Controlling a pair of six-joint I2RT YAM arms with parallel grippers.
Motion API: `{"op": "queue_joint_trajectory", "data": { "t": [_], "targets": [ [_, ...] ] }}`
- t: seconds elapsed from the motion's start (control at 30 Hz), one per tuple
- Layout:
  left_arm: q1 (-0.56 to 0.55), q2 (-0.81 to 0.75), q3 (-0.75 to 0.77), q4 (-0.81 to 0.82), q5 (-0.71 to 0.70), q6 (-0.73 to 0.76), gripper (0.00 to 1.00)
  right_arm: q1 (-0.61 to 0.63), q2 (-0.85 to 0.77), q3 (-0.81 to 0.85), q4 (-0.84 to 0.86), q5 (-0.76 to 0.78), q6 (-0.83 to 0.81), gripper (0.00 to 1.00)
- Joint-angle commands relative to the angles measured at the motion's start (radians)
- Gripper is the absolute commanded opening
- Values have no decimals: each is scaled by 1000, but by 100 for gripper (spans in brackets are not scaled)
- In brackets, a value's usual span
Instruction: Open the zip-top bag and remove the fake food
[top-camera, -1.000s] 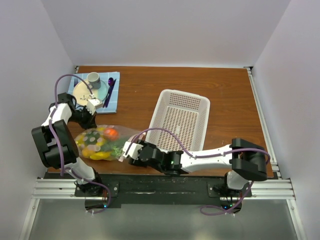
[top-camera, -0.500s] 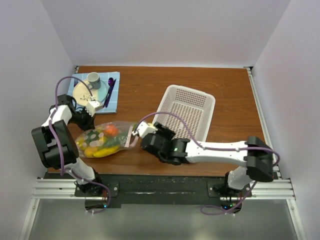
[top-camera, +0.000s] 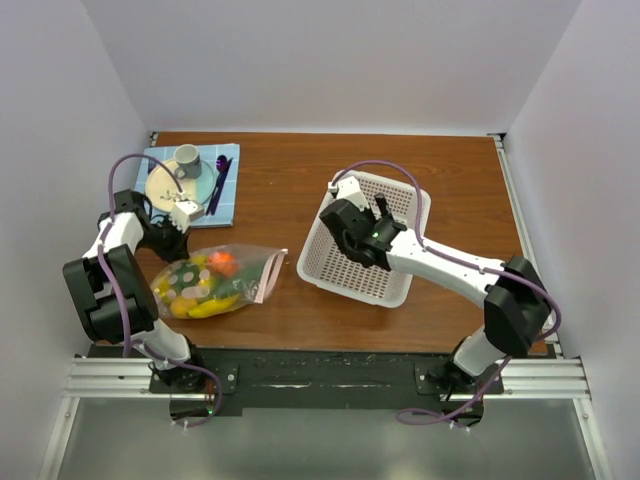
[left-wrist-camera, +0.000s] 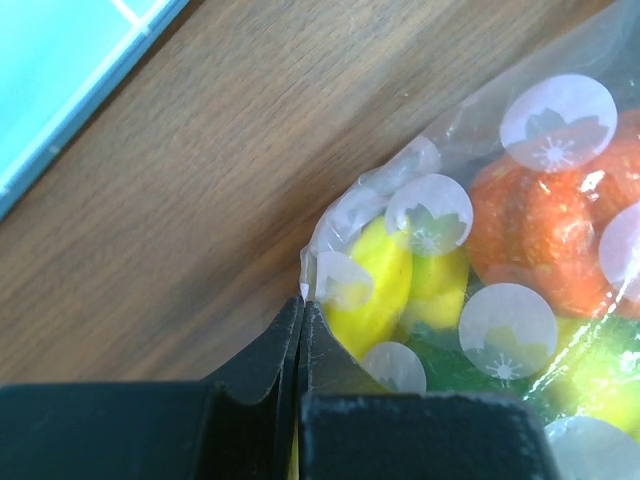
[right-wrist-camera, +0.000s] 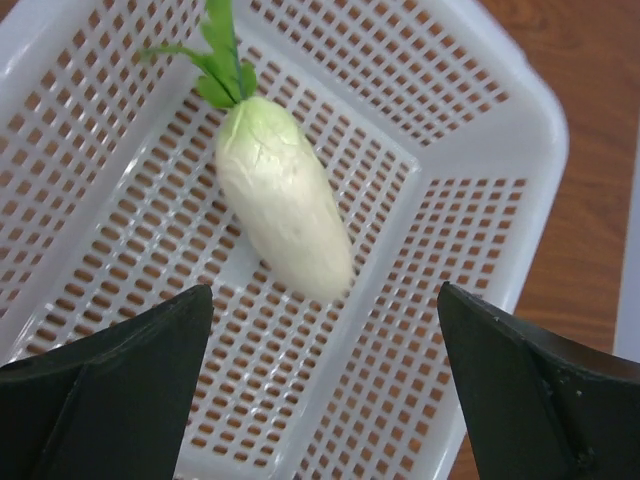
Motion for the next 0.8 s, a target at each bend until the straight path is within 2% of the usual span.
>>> {"op": "queue_joint_trajectory", "data": {
  "t": [0.0,0.1,0.17,0.3,0.43,0.47,0.53,0.57,0.63,0.77],
  "targets": [
    [-12,-37,46,2,-27,-144,0,-4,-19,105,-53,-123,144,99],
    [-58,-78,54,29,-90,-249,0,-2,15,145,-55,-230,167,99],
    [-78,-106,52,69,-122,-327,0,-2,23,137,-7,-245,178,99],
    [-81,-155,80,56,-105,-363,0,-2,53,150,116,-317,161,99],
    [-79,-178,101,-4,-93,-345,10,-4,299,367,9,-318,149,99],
    [-79,-184,103,-24,-96,-331,18,-2,335,446,-43,-305,149,99],
    [-72,-207,95,-30,-108,-317,25,-2,406,487,-58,-288,146,99],
    [-67,-215,86,-29,-112,-306,30,-2,412,478,-36,-268,141,99],
    [-56,-232,74,-27,-116,-299,33,-5,409,415,-4,-265,129,99],
    [-53,-218,46,-17,-125,-285,29,-4,334,278,49,-269,123,99]
  ]
}}
